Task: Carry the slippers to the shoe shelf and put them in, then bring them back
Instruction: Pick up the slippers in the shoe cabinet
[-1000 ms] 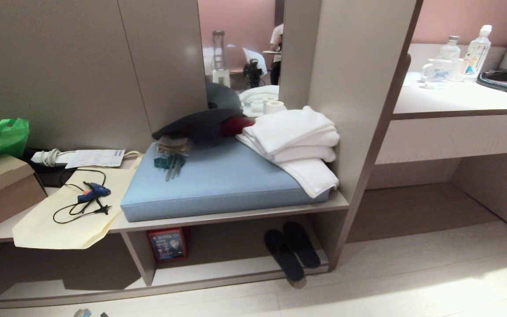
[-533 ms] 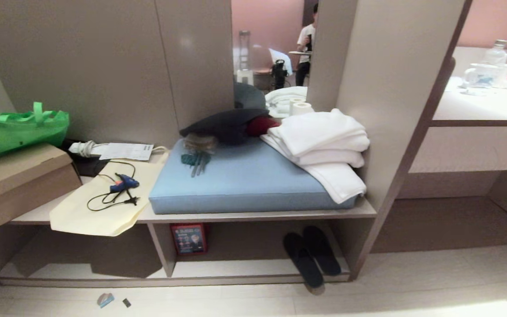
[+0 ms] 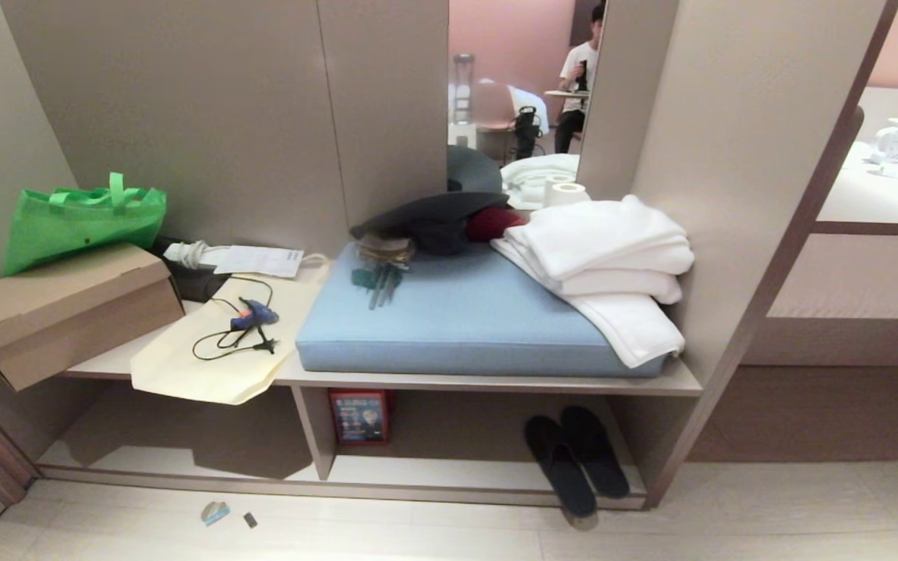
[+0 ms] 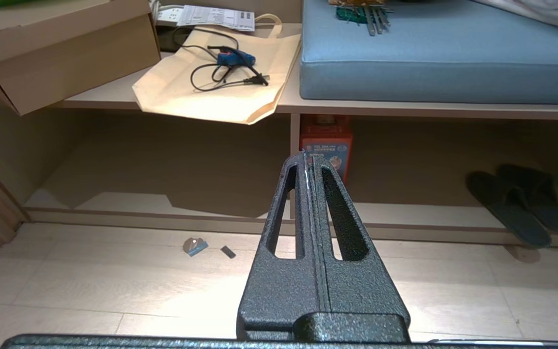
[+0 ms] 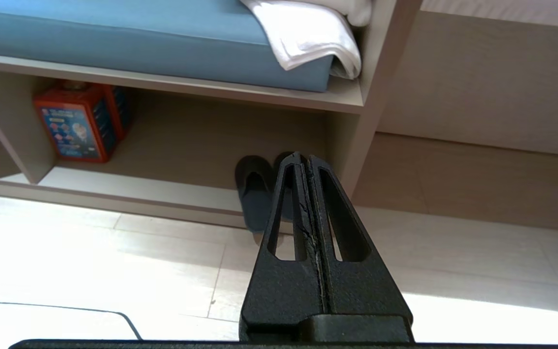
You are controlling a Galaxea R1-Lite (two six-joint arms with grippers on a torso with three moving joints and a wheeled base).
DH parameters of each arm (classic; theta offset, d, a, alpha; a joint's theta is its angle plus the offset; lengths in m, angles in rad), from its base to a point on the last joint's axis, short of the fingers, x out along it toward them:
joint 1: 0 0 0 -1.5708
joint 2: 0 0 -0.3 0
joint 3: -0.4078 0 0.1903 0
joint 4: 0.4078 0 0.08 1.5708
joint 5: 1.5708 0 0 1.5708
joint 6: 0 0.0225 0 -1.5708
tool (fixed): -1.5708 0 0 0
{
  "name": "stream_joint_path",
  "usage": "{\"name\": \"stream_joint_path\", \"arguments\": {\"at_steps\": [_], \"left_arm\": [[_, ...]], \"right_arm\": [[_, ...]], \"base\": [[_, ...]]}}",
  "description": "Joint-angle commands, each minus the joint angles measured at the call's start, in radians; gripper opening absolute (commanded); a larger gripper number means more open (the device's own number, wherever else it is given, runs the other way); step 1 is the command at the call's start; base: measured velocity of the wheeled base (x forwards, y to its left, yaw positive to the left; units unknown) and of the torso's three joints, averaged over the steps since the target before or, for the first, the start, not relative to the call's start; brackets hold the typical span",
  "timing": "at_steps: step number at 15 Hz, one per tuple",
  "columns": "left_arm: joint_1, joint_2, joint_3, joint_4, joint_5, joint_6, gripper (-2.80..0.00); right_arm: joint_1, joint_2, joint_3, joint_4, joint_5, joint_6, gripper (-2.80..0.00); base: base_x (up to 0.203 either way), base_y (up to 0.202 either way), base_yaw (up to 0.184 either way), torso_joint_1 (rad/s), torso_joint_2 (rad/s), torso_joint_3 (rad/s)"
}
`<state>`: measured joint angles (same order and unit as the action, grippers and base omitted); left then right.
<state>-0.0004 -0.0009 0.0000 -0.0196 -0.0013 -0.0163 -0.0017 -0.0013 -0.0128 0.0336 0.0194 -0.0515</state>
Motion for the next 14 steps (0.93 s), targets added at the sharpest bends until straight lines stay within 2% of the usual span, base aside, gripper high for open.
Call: {"name": "stream_joint_path", "arguments": {"at_steps": [1,14], "left_arm": [[-0.001,-0.001,0.008,0.0,0.0,-0.001,-2.8],[-0.001,-0.002,0.008,0.0,0.0,-0.001,-2.8]], "right_arm": [[0.0,0.001,0.0,0.0,0.001,-0.001,-2.8],[0.0,0.001,0.0,0.0,0.001,-0.001,-2.8]], "base": [[0.0,0.0,0.0,0.0,0.0,0.0],[0.0,0.0,0.0,0.0,0.0,0.0]]}}
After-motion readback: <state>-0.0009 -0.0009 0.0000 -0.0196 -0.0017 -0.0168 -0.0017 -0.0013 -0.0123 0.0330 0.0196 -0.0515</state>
